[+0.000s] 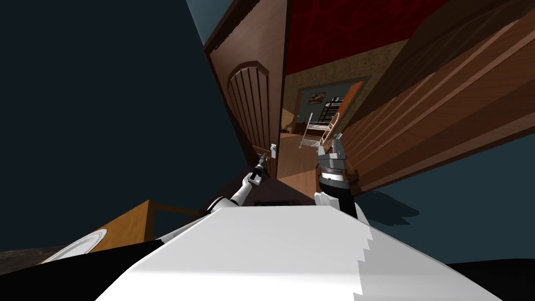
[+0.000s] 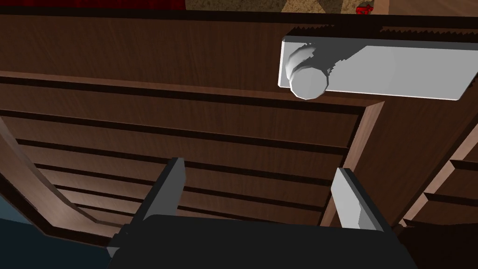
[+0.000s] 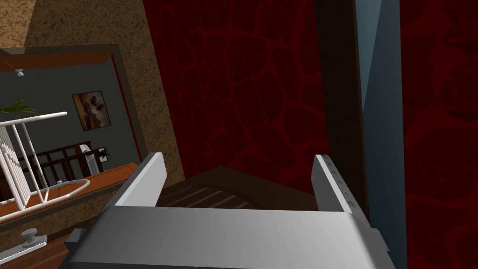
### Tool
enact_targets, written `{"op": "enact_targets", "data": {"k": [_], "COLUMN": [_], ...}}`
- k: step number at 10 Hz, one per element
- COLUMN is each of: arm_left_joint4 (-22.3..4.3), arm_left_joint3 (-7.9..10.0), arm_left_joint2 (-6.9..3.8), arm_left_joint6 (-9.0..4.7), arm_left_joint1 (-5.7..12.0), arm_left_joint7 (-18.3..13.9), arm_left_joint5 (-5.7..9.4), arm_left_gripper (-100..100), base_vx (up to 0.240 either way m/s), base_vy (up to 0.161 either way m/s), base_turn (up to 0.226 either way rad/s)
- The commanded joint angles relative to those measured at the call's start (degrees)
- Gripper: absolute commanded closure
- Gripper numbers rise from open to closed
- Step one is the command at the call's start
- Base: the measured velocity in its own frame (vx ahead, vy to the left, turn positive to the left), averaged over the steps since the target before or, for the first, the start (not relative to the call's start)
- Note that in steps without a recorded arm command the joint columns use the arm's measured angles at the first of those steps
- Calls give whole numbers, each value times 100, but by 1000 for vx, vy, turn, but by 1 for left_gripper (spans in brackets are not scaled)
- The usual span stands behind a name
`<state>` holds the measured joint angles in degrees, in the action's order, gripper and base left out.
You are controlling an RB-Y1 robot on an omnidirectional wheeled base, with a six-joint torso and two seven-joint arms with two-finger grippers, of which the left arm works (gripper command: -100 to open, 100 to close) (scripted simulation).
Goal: Push the door open
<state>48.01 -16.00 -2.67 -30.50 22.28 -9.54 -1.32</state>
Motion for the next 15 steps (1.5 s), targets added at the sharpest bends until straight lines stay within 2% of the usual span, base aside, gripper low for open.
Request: {"op": "enact_targets", "data": {"k": [1,2,3,7,10,11,12,15], "arm_left_joint4": [-278,-544,-544,-1062,-1307,-1271,-1304,-1320], "arm_left_joint3": [-115,-184,-184,-318,-381,-364,-339,-302], "arm_left_joint2": [42,77,77,163,212,208,97,44], "arm_left_joint6": [72,83,83,104,114,108,91,82], "arm_left_joint1": [183,349,349,670,823,795,803,799], "arm_left_joint7": [-82,-138,-138,-247,-299,-281,-266,-242], "arm_left_joint5": [19,37,37,72,88,85,92,100], "arm_left_gripper": [-100,-100,-100,-100,-100,-100,-100,-100], "base_vx": [56,118,101,46,46,15,109,176], "base_vy": [93,123,104,67,59,25,-61,-85], "base_turn": [-114,-138,-51,-57,-43,-9,-43,-20]}}
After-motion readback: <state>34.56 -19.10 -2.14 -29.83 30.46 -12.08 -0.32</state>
